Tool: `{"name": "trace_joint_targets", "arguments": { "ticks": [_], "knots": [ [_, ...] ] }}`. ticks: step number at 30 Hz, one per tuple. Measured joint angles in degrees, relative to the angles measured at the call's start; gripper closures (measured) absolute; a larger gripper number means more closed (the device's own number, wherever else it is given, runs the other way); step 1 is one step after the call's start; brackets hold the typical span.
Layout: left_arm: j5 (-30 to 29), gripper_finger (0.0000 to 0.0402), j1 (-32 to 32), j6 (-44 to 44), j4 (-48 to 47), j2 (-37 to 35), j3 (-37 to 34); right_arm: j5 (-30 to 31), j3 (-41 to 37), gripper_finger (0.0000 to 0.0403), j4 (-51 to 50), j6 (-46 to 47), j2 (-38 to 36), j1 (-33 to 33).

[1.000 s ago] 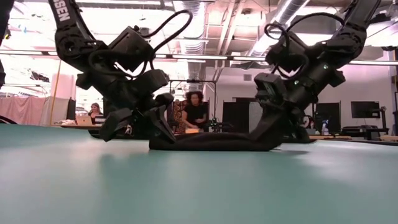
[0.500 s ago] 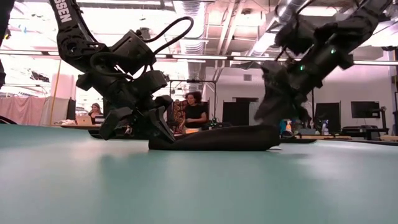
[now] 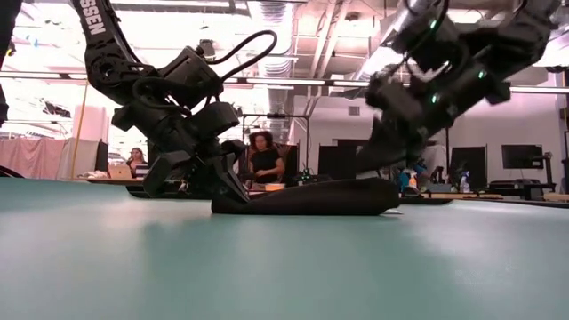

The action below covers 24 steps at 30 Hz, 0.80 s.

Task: Roll towel
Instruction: Roll the black towel

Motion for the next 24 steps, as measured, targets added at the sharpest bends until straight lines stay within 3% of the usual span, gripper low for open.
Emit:
{"name": "trace_joint_targets", "arguments": {
  "ticks": [15,20,24],
  "knots": [
    [0.84,0.0402,-0.02,-1.82,-0.63,-0.43,-0.02,0.26,0.19,0.0384,3.80,4.47,12.74,-5.15],
    [-0.78,0.0401,-1.67,-3.51,-0.46,-6.21,-0.33,0.81,0.24,0.0383,4.04,4.62,15.65,-4.02],
    [-6.41,0.0402,-1.63,-2.53,1.31,-11.73,-0.22,0.89,0.22,0.0381,3.80,4.62,15.99,-3.83]
  ]
}}
